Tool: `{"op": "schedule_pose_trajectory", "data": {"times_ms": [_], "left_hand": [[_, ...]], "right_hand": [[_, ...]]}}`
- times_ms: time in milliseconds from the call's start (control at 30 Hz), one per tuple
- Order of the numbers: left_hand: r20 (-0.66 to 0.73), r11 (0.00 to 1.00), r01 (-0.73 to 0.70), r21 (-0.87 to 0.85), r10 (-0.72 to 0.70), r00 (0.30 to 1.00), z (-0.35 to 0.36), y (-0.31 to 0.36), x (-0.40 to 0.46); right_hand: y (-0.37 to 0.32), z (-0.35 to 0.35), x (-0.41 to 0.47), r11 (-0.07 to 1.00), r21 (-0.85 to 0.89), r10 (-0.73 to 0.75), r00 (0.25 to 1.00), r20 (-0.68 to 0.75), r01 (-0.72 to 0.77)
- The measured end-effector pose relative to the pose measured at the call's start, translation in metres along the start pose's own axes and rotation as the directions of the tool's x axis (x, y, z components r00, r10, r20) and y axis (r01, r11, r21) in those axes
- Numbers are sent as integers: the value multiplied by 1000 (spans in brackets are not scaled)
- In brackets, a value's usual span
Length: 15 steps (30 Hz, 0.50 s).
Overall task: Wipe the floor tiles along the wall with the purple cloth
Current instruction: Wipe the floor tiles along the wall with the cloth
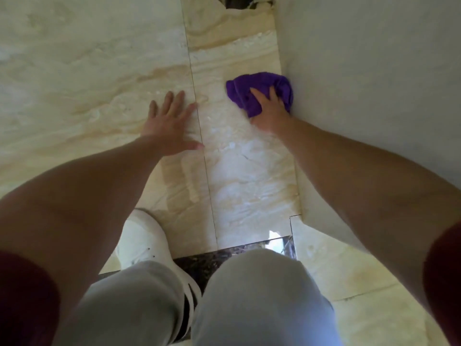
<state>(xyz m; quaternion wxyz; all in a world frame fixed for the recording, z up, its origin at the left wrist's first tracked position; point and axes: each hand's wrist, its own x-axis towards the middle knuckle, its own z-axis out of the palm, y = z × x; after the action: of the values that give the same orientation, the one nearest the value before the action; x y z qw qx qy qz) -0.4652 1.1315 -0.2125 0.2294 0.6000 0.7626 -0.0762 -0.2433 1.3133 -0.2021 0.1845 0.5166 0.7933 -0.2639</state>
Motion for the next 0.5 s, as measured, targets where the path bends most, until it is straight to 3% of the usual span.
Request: {"op": "schedule_pose_trajectory", "data": {"times_ms": [133,367,500], "left_hand": [[-32,1000,8,-2,-8,999,1,-9,5],[-81,975,217,-54,-221,972,-31,-68,54],[-135,983,186,-6,-185,973,-25,-97,65]], "right_hand": [[-14,-19,22,1000,2,2,1000,3,-2],[-32,-55,60,996,-76,-37,999,8,37],[-42,-77,92,997,-64,-39,999,-3,39]]}}
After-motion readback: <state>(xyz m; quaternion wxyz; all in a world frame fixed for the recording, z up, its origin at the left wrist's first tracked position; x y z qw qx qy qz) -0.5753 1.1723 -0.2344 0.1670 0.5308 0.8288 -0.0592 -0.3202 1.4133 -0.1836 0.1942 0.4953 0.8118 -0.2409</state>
